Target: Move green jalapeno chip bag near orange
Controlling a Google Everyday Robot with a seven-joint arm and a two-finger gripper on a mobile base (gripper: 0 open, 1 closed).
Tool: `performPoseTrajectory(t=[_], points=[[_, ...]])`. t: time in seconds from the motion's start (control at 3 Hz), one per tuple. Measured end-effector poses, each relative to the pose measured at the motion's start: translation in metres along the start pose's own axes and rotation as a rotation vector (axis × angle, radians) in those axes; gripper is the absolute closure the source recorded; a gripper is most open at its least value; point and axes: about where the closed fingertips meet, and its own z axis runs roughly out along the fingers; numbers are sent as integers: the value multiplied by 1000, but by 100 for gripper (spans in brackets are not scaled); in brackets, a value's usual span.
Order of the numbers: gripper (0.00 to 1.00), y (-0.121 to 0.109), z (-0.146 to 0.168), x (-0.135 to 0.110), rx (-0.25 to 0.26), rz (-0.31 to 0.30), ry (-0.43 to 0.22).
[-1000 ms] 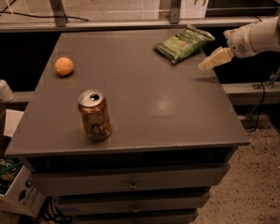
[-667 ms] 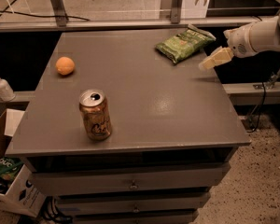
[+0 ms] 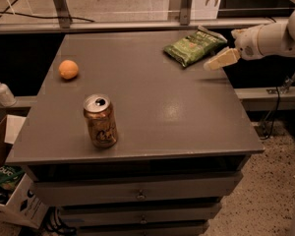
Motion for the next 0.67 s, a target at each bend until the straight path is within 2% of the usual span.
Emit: performPoseTrajectory(t=[0.33, 0.67], points=[[0, -13, 12, -9, 39, 51, -53], [0, -18, 25, -15, 60, 95, -73]])
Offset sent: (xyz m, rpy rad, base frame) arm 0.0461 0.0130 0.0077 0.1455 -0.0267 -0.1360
